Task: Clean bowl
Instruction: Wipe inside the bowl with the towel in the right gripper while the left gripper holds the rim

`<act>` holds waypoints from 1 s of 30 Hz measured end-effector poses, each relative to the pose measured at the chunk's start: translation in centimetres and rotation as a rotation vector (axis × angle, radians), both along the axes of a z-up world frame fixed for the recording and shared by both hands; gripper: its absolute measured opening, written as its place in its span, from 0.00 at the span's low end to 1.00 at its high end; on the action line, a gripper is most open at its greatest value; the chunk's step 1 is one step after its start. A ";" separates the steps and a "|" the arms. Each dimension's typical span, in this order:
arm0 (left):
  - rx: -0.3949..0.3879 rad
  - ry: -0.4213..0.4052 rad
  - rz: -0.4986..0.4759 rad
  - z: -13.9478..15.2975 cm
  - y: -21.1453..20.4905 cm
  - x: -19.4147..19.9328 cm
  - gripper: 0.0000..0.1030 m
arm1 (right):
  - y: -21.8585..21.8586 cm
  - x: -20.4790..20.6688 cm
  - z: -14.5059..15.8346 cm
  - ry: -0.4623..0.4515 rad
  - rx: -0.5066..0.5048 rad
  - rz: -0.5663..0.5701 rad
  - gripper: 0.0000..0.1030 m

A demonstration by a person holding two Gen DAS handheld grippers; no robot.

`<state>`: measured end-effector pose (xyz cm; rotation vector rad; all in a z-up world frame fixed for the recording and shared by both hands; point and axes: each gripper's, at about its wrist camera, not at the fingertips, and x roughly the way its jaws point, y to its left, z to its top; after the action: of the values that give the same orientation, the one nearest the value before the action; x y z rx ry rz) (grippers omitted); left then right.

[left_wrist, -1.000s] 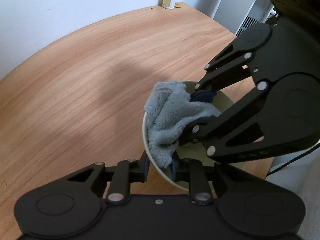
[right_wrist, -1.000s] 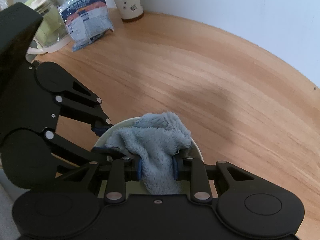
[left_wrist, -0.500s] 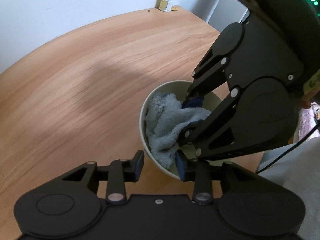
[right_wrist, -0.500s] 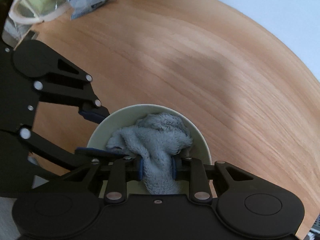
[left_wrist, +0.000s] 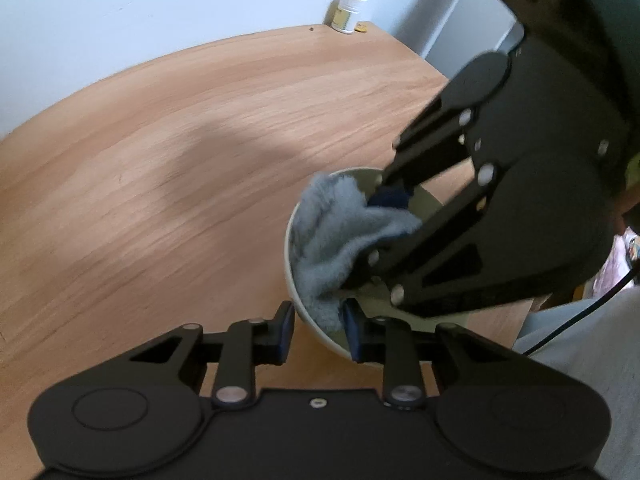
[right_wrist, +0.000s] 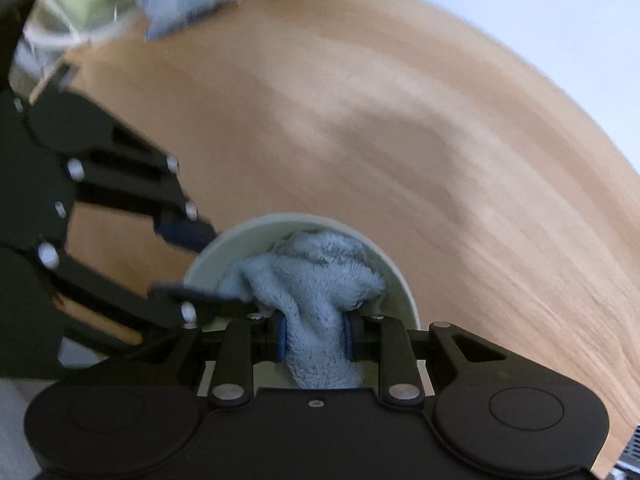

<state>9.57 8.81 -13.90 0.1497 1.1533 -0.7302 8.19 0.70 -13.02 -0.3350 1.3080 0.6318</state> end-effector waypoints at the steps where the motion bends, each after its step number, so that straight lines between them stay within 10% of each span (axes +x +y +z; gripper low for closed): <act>1: -0.004 0.005 0.006 0.0 0.0 0.1 0.25 | -0.3 0.0 0.1 -0.010 0.006 -0.009 0.27; 16: 0.002 0.007 0.066 0.2 0.0 0.5 0.20 | -2.0 -0.9 0.0 -0.006 -0.059 -0.130 0.26; 30: -0.024 0.015 0.118 0.5 1.1 0.6 0.24 | -0.6 0.0 -1.7 0.091 -0.130 -0.021 0.25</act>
<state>10.17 9.94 -13.43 0.0552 1.1575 -0.6414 8.15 0.05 -14.73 -0.4021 1.4414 0.5510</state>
